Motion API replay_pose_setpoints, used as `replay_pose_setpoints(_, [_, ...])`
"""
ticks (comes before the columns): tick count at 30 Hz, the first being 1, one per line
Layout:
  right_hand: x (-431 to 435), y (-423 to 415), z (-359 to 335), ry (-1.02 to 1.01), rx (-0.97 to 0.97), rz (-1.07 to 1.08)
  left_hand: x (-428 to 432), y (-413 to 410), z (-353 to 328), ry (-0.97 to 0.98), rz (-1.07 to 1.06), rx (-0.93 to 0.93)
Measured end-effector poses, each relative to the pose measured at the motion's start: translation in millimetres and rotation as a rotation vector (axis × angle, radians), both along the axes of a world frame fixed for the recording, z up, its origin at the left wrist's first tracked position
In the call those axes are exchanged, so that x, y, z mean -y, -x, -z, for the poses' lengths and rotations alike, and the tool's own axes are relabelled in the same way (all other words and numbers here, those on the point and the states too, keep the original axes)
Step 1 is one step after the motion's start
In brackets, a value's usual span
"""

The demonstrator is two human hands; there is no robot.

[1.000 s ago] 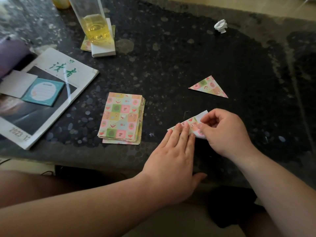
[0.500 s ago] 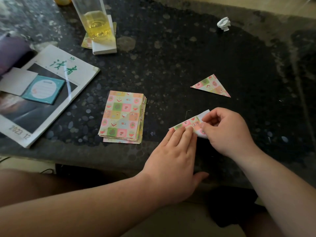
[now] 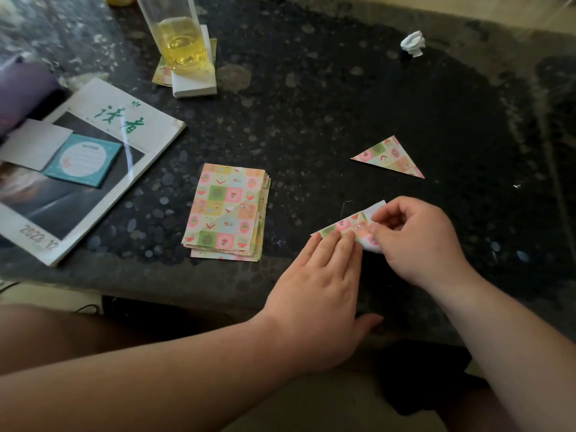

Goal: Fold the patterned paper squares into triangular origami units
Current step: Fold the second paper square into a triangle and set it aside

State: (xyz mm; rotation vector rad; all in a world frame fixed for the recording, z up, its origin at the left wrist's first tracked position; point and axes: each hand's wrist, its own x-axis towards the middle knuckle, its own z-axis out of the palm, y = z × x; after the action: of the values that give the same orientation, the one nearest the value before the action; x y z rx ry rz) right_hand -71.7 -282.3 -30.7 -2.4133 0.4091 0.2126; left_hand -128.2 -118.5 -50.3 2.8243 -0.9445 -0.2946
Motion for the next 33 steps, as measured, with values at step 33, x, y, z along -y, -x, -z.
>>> replay_pose_setpoints(33, [-0.1,-1.5,-0.8,0.008,-0.016,0.030,0.0,-0.8,-0.7,-0.002,-0.016,0.045])
